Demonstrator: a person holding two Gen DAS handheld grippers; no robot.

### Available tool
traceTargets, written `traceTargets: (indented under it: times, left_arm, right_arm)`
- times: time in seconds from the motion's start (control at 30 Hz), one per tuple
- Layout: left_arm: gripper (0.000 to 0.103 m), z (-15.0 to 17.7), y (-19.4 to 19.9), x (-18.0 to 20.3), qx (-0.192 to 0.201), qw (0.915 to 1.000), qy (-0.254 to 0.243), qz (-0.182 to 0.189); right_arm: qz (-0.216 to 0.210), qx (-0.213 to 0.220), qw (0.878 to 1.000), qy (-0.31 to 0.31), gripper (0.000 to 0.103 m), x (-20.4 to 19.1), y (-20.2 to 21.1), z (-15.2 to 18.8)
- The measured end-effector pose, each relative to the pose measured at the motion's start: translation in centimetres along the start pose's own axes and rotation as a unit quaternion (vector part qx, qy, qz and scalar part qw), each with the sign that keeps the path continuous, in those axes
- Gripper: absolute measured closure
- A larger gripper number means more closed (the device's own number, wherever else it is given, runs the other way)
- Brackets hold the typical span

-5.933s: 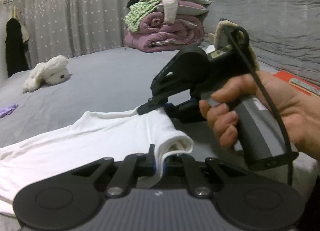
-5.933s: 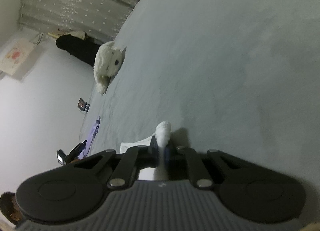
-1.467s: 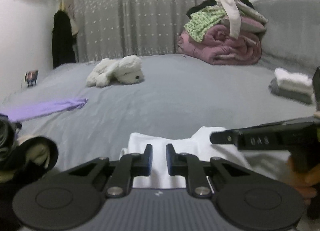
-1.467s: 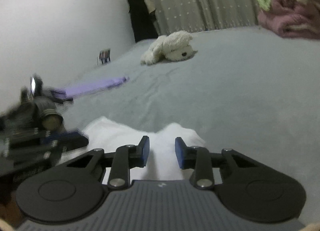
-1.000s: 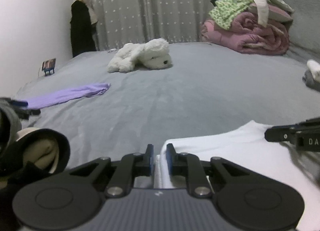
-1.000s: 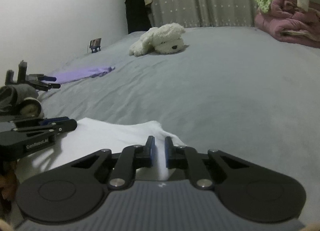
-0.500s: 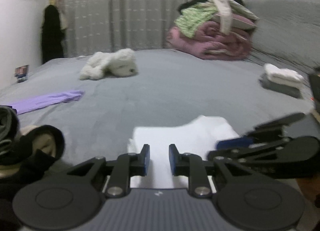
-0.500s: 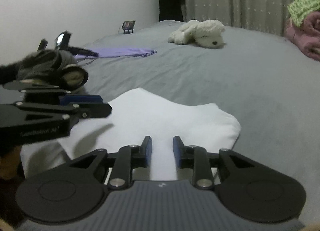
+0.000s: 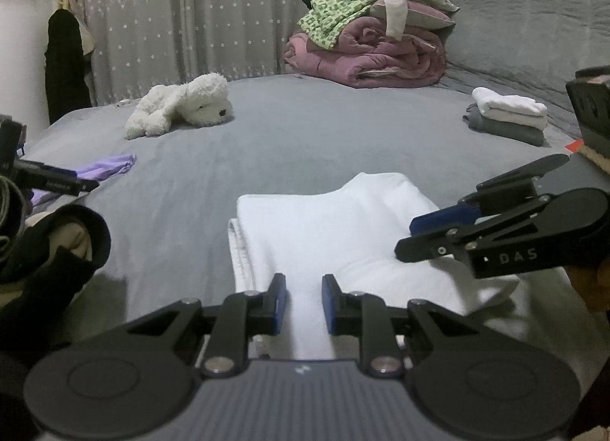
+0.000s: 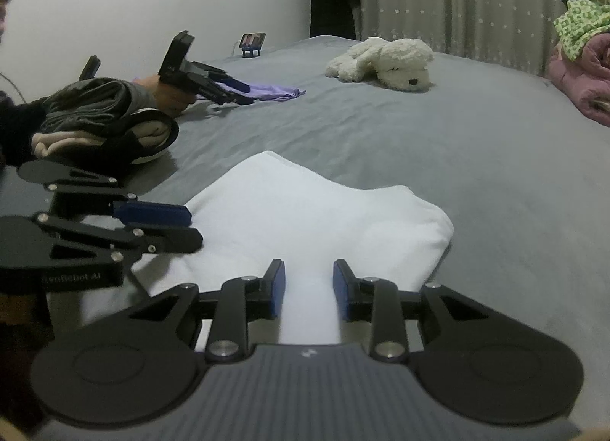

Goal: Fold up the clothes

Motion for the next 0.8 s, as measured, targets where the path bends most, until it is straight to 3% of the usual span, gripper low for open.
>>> traceTargets:
  times: [0.33, 0.47, 0.67, 0.8]
  left_arm:
    - [0.082, 0.7, 1.4, -0.8, -0.015, 0.9995, -0.004, 0.027]
    - [0.063, 0.1, 2.7, -1.6, -0.013, 0.9998, -0.001, 0.017]
    - [0.064, -2.1, 1.9, -2.2, 0.017, 0.9988, 0.034, 0.030]
    - [0.066, -3.7, -0.9, -1.2, 0.018, 0.9991, 0.020, 0.032]
  right_arm:
    - [-0.017, -0.008, 1.000, 0.004, 0.066, 1.3, 2.6, 1.4]
    - [-0.041, -0.003, 0.999, -0.006, 0.061, 2.1, 3.9, 1.5]
    - [-0.040, 0.021, 0.999, -0.021, 0.061, 3.1, 3.6, 0.1]
    - [-0.028, 0.022, 0.999, -0.024, 0.061, 3.4, 1.3, -1.2]
Point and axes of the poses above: each gripper's, at about its wrist camera, not at the fingertips, and y roughly against the way its jaws point, x to its right, z to its underside, the point moved 5 cm from there along -y, roughly the way its jaws point, and after that the axes turned 6 degrees about z, right-handed, at the moved point
